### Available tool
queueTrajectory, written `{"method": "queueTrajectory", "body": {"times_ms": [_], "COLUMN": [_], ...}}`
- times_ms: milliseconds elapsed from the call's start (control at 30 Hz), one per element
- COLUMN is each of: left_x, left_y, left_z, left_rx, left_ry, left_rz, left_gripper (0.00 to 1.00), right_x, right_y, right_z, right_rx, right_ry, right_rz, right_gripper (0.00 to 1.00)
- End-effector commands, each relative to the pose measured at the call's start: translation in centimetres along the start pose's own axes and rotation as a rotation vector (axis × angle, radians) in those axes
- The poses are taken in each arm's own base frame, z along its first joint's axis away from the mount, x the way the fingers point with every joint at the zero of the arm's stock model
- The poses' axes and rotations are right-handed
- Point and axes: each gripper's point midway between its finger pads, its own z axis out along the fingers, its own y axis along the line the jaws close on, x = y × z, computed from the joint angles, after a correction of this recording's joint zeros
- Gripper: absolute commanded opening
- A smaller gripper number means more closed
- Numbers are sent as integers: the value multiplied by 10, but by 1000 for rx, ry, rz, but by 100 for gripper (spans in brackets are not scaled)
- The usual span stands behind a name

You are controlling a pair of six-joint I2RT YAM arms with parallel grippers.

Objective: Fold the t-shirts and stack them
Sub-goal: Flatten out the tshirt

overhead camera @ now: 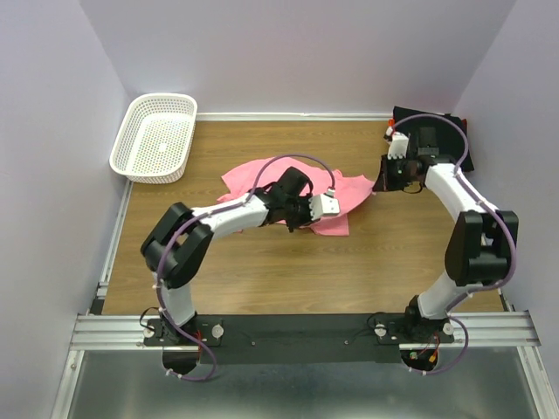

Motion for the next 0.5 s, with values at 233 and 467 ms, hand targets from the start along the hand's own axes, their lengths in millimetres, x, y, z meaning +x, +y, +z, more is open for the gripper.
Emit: {"method": "queueTrajectory", "body": {"times_ms": [233,467], "left_x": [47,117], "left_y": [43,54], "left_z": [-113,-131], "left_rx": [-99,-132], "left_ry": [-67,-24], "left_rz": [-202,-411], "left_gripper": [0,0], "right_x": [-44,-28], "right_y": [132,249], "right_z": [-50,-3], "right_rx": [-472,-620], "right_ry": [-154,-36], "right_rz": [-168,-377], "right_gripper": [0,0]}}
